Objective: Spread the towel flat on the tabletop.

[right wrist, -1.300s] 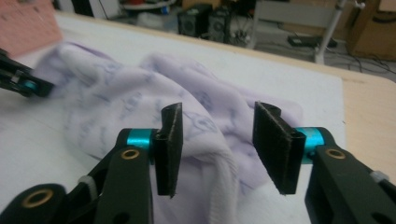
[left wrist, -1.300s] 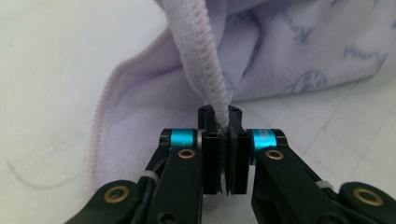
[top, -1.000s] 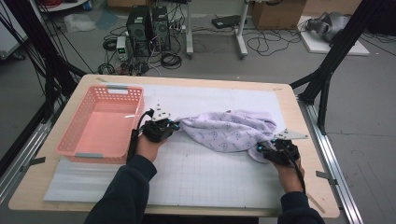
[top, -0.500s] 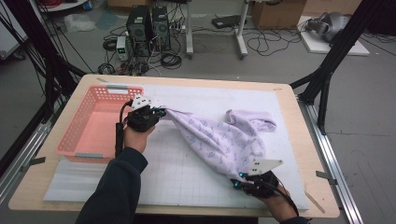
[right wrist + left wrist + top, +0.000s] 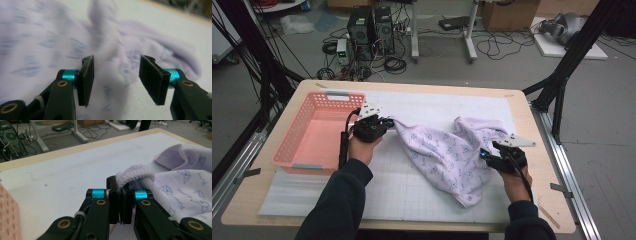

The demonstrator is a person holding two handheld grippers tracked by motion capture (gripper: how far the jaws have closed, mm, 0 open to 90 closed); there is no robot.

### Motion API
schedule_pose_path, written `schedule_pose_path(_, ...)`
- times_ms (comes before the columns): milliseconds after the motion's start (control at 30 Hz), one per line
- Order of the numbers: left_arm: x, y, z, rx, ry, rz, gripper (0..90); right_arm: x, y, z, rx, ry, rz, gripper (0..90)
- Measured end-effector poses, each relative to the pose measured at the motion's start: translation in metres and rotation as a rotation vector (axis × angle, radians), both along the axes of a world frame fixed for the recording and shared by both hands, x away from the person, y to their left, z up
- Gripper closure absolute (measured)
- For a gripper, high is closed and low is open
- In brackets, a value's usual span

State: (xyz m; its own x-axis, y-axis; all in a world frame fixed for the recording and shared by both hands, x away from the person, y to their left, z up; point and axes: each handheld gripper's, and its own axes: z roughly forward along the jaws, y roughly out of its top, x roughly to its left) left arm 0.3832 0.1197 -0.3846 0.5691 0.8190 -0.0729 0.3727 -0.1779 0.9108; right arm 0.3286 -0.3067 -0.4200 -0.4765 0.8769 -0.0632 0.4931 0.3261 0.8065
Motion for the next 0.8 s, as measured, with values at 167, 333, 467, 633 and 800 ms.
schedule_pose_path(167, 0.001, -0.001, -0.001, -0.01, 0.0, -0.005, 87.5, 0.012, 0.007, -0.022, -0.001, 0.131, 0.052, 74.2)
schedule_pose_path(333, 0.003, 0.0, -0.003, -0.016, 0.009, -0.004, 87.5, -0.022, 0.002, -0.016, -0.029, 0.171, 0.094, 81.8)
schedule_pose_path(467, 0.004, -0.001, -0.005, -0.008, 0.014, 0.0, 87.5, -0.058, -0.002, -0.015, -0.052, 0.175, 0.138, 81.7)
schedule_pose_path(633, 0.006, -0.002, -0.006, -0.008, 0.019, -0.005, 87.5, -0.097, -0.002, -0.007, -0.055, 0.222, 0.217, 81.5)
schedule_pose_path(800, 0.005, -0.007, -0.01, -0.007, 0.018, -0.016, 87.2, -0.104, -0.002, 0.018, -0.005, 0.15, 0.219, 61.0)
